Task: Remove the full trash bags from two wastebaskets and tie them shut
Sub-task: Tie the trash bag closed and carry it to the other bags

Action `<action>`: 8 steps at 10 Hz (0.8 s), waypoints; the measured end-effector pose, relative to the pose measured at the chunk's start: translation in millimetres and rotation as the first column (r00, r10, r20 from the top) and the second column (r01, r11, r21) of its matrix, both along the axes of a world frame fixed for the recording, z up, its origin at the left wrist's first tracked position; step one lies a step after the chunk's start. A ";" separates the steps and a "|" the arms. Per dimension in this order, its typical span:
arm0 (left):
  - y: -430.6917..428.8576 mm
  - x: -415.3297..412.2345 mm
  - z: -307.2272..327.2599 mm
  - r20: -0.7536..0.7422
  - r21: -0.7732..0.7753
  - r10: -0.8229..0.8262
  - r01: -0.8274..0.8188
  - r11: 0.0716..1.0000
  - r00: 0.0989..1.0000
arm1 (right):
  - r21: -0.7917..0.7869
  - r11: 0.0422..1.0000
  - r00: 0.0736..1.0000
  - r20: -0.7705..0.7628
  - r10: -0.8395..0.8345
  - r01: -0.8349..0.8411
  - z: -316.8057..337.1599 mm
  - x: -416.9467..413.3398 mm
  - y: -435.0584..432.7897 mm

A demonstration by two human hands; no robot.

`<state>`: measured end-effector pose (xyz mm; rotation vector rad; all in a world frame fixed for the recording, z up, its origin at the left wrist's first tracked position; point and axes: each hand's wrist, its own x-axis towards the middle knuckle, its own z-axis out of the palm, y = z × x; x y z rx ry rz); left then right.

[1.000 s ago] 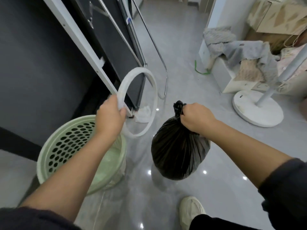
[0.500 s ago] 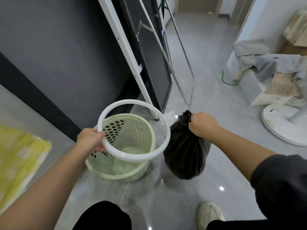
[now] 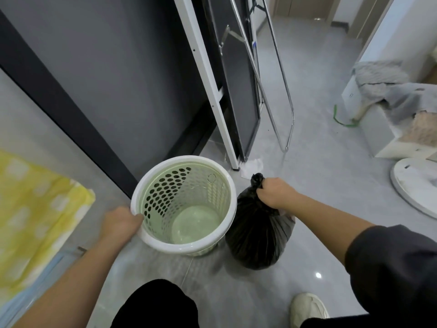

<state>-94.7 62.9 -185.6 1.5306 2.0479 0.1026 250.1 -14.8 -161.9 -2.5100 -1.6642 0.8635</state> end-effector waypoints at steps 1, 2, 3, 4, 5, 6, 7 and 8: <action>-2.7 3.4 -6.5 0.198 -0.133 0.121 -0.096 0.986 0.973 | 0.003 1.000 0.996 -0.087 0.001 -0.001 -6.1 -13.7 2.9; -4.5 1.2 -9.5 0.375 -0.215 0.244 -0.173 0.961 0.894 | -0.022 0.999 0.991 -0.132 0.026 -0.029 -13.8 -24.6 6.7; -2.6 0.0 -9.8 0.441 -0.250 0.296 -0.201 0.947 0.847 | -0.079 0.995 0.989 -0.140 0.052 -0.063 -24.1 -34.4 12.3; 3.3 1.9 -14.7 0.471 -0.250 0.321 -0.225 0.942 0.822 | -0.121 0.987 0.988 -0.128 0.088 -0.104 -28.7 -43.5 20.0; 14.2 2.9 -23.9 0.458 -0.233 0.330 -0.247 0.941 0.826 | -0.121 0.990 0.990 -0.134 0.050 -0.067 -31.9 -45.5 27.0; 26.5 7.0 -31.7 0.434 -0.171 0.323 -0.275 0.946 0.841 | -0.085 0.995 0.992 -0.121 0.035 -0.046 -33.8 -45.9 33.6; 35.0 6.7 -38.1 0.348 -0.094 0.298 -0.284 0.954 0.889 | -0.091 0.995 0.991 -0.131 0.036 -0.049 -34.4 -45.1 29.9; 14.9 28.8 -23.4 0.054 0.256 0.039 -0.052 0.965 0.998 | -0.094 0.995 0.992 -0.129 0.013 -0.026 -30.8 -30.2 16.8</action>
